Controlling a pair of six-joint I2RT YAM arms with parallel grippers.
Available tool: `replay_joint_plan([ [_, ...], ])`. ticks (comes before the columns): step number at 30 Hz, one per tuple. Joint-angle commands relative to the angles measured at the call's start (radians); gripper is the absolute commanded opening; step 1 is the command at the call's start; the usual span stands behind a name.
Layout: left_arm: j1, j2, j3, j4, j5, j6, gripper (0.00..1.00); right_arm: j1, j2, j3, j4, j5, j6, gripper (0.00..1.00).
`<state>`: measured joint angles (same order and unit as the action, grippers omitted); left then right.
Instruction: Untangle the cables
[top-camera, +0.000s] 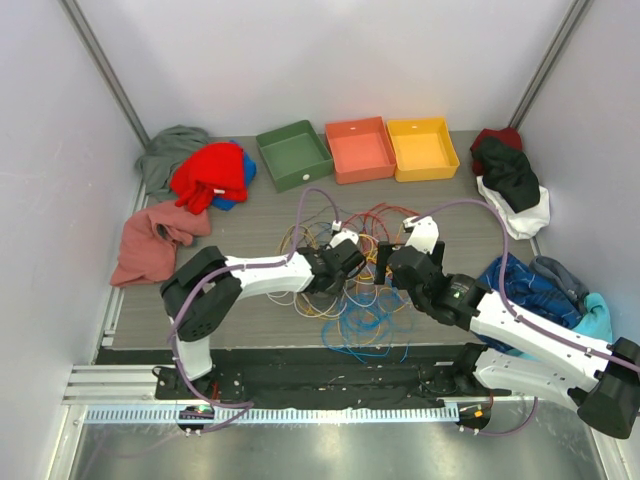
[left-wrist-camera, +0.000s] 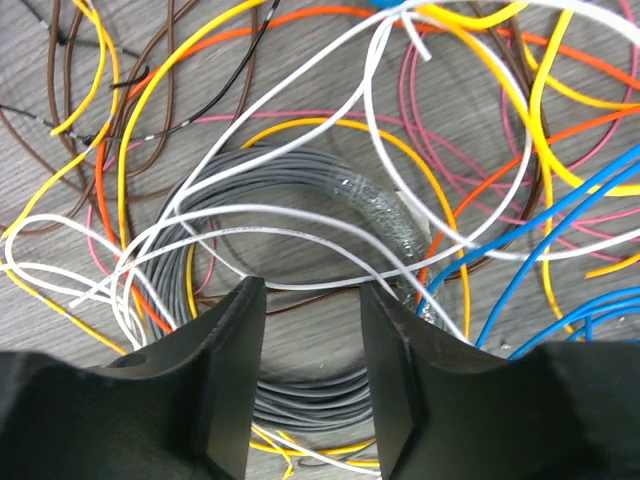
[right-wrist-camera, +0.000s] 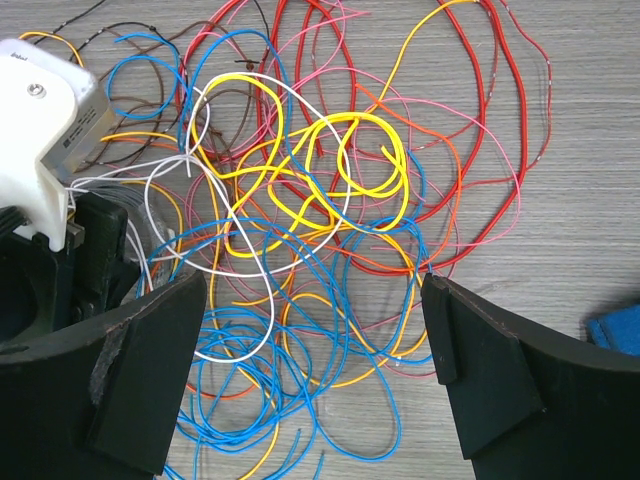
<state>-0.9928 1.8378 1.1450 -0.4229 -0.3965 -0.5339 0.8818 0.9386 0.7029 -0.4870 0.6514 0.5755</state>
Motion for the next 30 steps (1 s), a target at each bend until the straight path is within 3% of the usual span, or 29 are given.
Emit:
replay_joint_plan([
  [1, 0.006, 0.055, 0.033, 0.069, -0.022, 0.017, 0.44, 0.0, -0.004, -0.002, 0.019, 0.016, 0.004, 0.98],
  [5, 0.01, 0.078, 0.038, 0.069, -0.013, 0.015, 0.26, 0.002, -0.001, -0.002, 0.019, 0.016, 0.004, 0.98],
  [12, 0.014, 0.061, -0.004, 0.082, -0.021, 0.006, 0.07, 0.0, 0.005, 0.0, 0.019, 0.011, 0.006, 0.97],
  [13, 0.014, 0.051, -0.008, 0.082, -0.024, 0.005, 0.0, 0.002, 0.005, 0.001, 0.019, 0.011, 0.006, 0.97],
  [24, 0.011, -0.296, -0.074, 0.05, -0.076, -0.018, 0.0, 0.002, 0.003, -0.002, 0.021, 0.008, 0.014, 0.98],
  [27, 0.011, -0.319, -0.082, 0.047, -0.062, -0.035, 0.0, 0.002, 0.009, -0.002, 0.022, 0.002, 0.017, 0.97],
  [30, 0.011, -0.295, -0.082, 0.045, -0.041, -0.072, 0.12, 0.002, 0.008, -0.002, 0.028, 0.001, 0.018, 0.97],
])
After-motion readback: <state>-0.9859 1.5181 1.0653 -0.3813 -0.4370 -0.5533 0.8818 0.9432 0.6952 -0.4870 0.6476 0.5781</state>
